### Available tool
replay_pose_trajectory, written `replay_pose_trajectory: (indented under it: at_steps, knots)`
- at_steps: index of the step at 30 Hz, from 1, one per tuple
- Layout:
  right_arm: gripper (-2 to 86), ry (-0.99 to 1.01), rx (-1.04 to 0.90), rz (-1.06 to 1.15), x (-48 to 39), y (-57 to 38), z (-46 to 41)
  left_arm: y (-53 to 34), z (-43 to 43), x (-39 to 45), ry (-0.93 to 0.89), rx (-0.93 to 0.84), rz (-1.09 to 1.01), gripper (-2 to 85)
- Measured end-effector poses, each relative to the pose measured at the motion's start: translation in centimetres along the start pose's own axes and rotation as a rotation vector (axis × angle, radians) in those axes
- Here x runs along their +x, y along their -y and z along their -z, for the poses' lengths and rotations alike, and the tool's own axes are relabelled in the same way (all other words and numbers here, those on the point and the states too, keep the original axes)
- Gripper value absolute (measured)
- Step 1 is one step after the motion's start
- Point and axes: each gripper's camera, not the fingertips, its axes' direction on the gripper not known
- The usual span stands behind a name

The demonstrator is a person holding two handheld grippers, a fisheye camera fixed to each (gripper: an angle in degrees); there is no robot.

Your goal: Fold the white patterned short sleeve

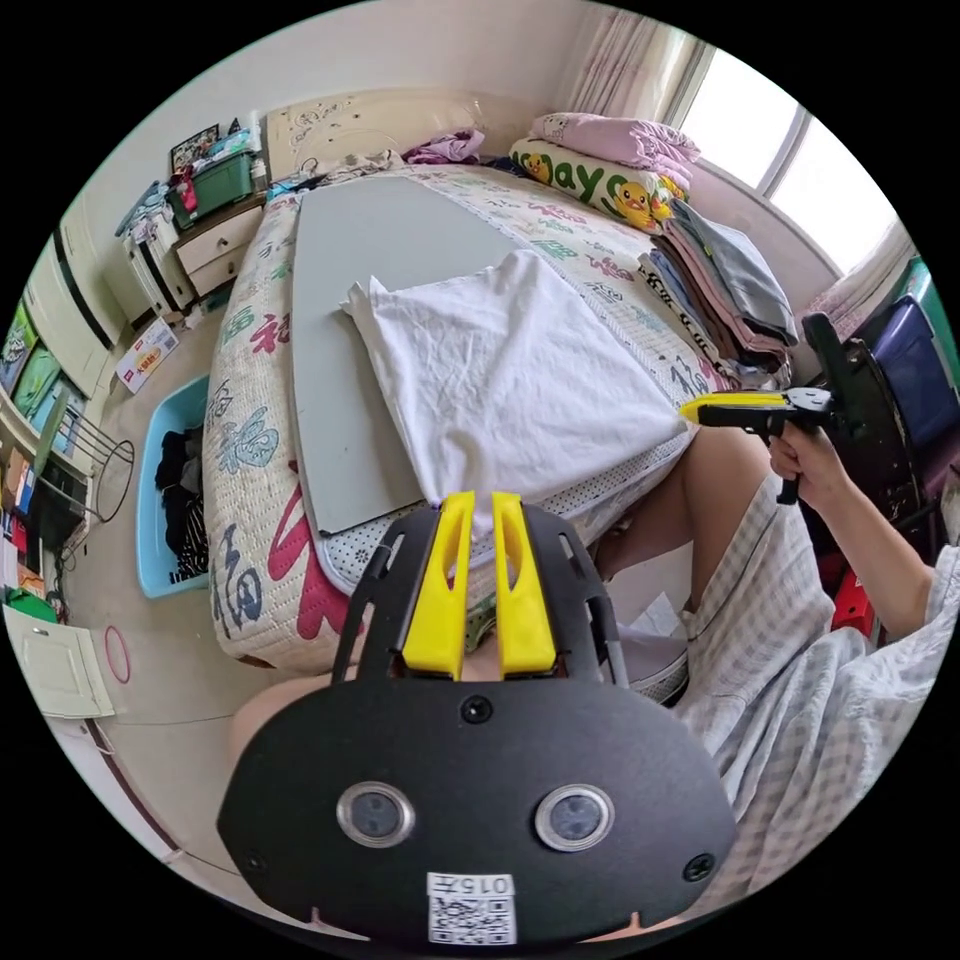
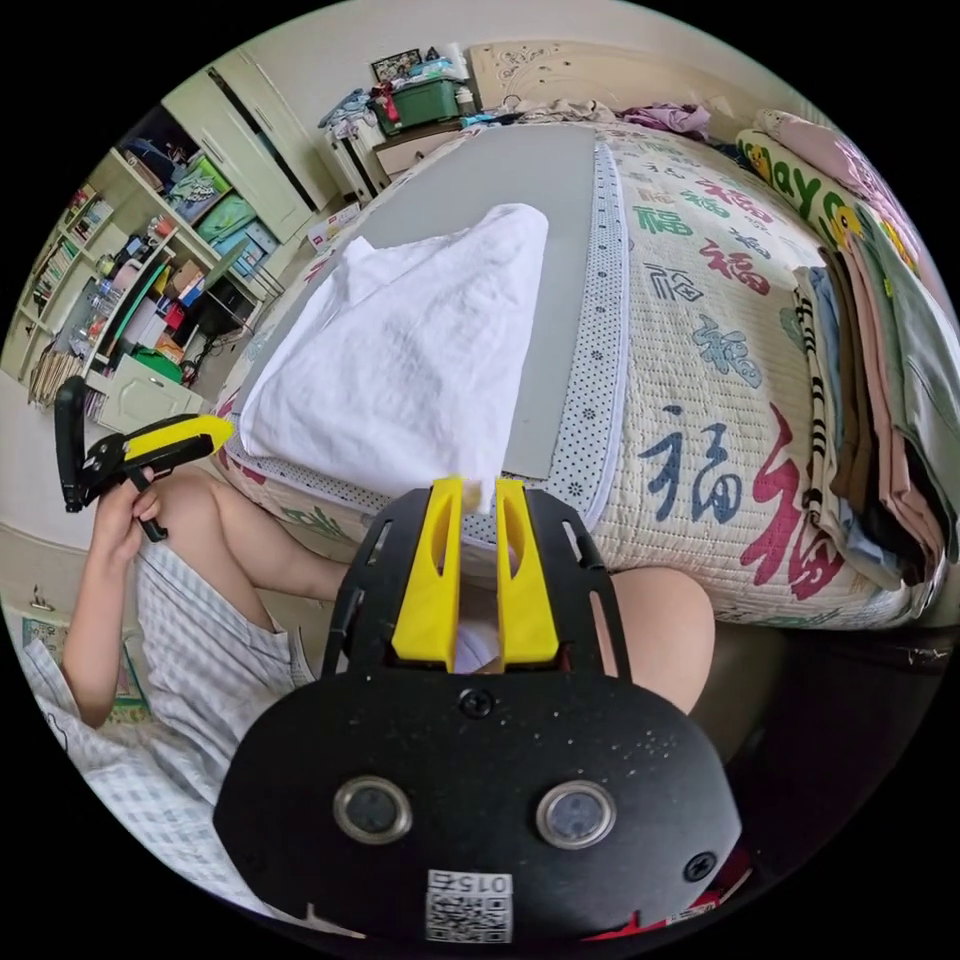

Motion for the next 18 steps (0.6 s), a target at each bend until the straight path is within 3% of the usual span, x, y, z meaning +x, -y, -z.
replay_pose_trajectory:
  at_steps: [7,13,18]
  knots:
    - [5.1,-0.034,-0.051,0.043,-1.6,1.0,-2.8,0.7,-4.1,0.3,0.072,-0.129,-0.014,1.8]
    - [4.7,-0.175,-0.016,0.167,-4.7,0.5,-3.6,-0.6,-4.7,0.1,0.125,-0.038,-0.005,1.7]
    - [4.6,-0.272,0.002,0.161,-6.7,0.8,-4.5,-0.8,-5.2,-2.1,0.043,-0.015,0.065,1.4]
